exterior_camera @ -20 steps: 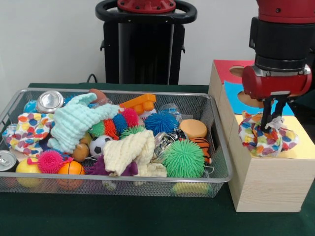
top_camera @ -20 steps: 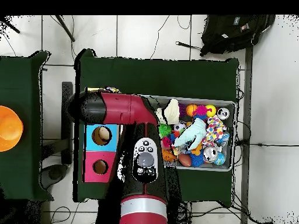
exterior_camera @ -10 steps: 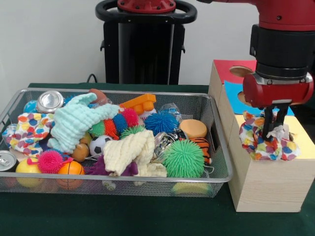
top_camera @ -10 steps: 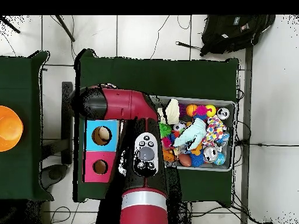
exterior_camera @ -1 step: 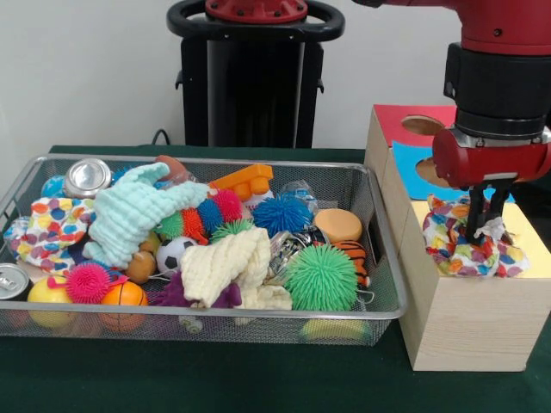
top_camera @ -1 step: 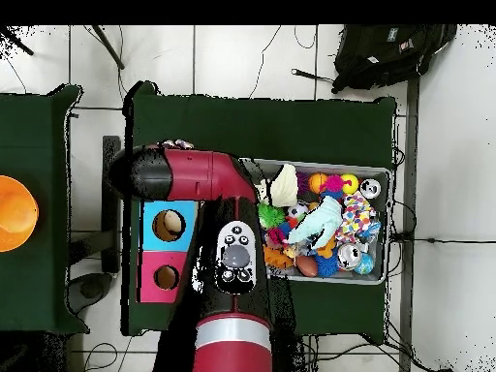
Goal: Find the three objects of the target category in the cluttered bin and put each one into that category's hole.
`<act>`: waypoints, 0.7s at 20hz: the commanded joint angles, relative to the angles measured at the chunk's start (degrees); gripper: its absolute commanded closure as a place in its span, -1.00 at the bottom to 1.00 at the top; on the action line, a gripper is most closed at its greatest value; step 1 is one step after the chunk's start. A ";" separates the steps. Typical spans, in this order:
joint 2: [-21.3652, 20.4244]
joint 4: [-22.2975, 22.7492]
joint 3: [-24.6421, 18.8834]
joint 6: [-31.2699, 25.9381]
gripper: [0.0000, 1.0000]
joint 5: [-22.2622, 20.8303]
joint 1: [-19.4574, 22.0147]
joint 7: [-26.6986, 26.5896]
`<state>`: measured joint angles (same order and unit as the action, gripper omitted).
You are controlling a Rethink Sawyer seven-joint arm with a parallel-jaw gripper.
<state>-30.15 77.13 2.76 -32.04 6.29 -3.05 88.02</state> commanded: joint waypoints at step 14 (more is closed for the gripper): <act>-2.48 15.86 -6.26 3.55 1.00 -1.19 3.08 5.35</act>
<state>-33.56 84.52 2.60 -31.97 6.30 -2.52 88.02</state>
